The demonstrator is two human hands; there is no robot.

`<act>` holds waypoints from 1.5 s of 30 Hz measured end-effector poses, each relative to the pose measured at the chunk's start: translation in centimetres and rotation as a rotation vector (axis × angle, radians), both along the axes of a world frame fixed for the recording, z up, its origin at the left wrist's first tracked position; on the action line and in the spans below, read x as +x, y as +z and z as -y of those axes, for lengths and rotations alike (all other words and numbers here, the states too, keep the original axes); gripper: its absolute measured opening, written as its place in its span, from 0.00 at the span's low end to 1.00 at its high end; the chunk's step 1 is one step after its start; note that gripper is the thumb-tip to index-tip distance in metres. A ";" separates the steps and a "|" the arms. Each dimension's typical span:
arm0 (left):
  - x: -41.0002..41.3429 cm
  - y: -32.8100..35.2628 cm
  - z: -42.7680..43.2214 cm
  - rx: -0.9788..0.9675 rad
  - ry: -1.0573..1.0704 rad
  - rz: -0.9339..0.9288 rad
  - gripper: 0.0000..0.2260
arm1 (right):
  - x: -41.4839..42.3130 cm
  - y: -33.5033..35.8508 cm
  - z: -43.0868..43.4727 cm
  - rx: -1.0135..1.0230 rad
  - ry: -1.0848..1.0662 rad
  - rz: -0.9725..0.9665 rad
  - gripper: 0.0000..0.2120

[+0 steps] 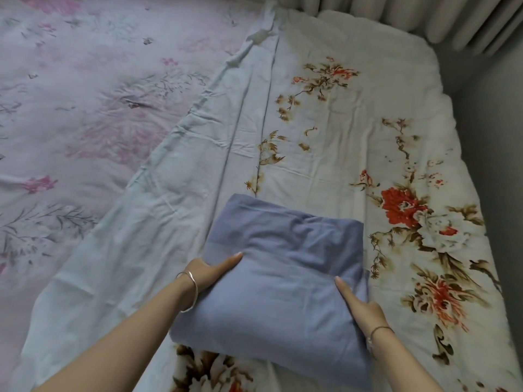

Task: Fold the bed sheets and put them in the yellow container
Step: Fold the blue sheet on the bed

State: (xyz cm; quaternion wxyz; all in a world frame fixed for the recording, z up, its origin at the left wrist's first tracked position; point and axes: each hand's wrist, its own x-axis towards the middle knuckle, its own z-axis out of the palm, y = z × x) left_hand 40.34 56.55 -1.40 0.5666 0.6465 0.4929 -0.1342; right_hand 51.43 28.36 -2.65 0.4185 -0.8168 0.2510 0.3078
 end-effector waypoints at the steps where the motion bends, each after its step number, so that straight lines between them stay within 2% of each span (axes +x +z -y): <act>1: -0.3 0.4 0.6 0.005 0.048 0.030 0.30 | 0.1 0.6 0.4 0.030 0.008 -0.021 0.44; 5: -2.6 2.4 1.3 -0.052 0.185 0.172 0.32 | -0.2 3.9 0.4 0.144 0.067 0.149 0.30; 10: -7.0 8.6 -2.8 -0.061 0.433 0.335 0.23 | -0.9 10.9 -5.9 0.317 0.253 0.304 0.16; 13: -10.4 12.1 -7.5 -0.057 0.564 0.427 0.31 | -1.4 14.1 -12.8 0.426 0.365 0.378 0.09; 15: -12.9 13.2 -10.5 -0.018 0.647 0.452 0.35 | -2.2 15.4 -17.7 0.473 0.460 0.373 0.10; 18: -17.1 14.0 -15.4 0.046 0.761 0.469 0.33 | -3.9 16.3 -25.1 0.497 0.594 0.365 0.14; 22: -23.8 13.5 -22.6 0.084 0.909 0.451 0.40 | -7.4 15.9 -36.1 0.546 0.778 0.387 0.10; 29: -34.4 12.9 -29.7 0.239 1.234 0.430 0.33 | -15.6 15.3 -53.0 0.642 1.064 0.446 0.06; 32: -38.6 12.2 -32.0 0.315 1.398 0.400 0.37 | -19.4 15.2 -59.5 0.672 1.201 0.495 0.09; 35: -42.7 10.6 -34.0 0.368 1.532 0.354 0.28 | -23.5 14.0 -65.0 0.674 1.320 0.520 0.10; 37: -44.1 8.9 -34.4 0.362 1.545 0.305 0.27 | -25.4 12.3 -67.3 0.575 1.399 0.563 0.11; 38: -44.5 7.9 -34.5 0.355 1.534 0.258 0.29 | -25.9 11.3 -68.0 0.458 1.441 0.617 0.12; 40: -45.2 5.5 -34.8 0.445 1.440 0.004 0.35 | -27.8 9.1 -69.3 0.194 1.584 0.763 0.23; 42: -45.4 4.2 -35.3 0.749 1.173 -0.249 0.37 | -30.3 8.0 -69.6 0.129 1.708 0.931 0.32; 43: -45.4 3.9 -35.9 0.905 0.995 -0.293 0.36 | -31.9 7.5 -69.9 0.178 1.759 0.992 0.32; 45: -44.8 3.6 -37.5 1.064 0.577 -0.380 0.30 | -34.5 6.5 -70.2 0.241 1.880 0.990 0.29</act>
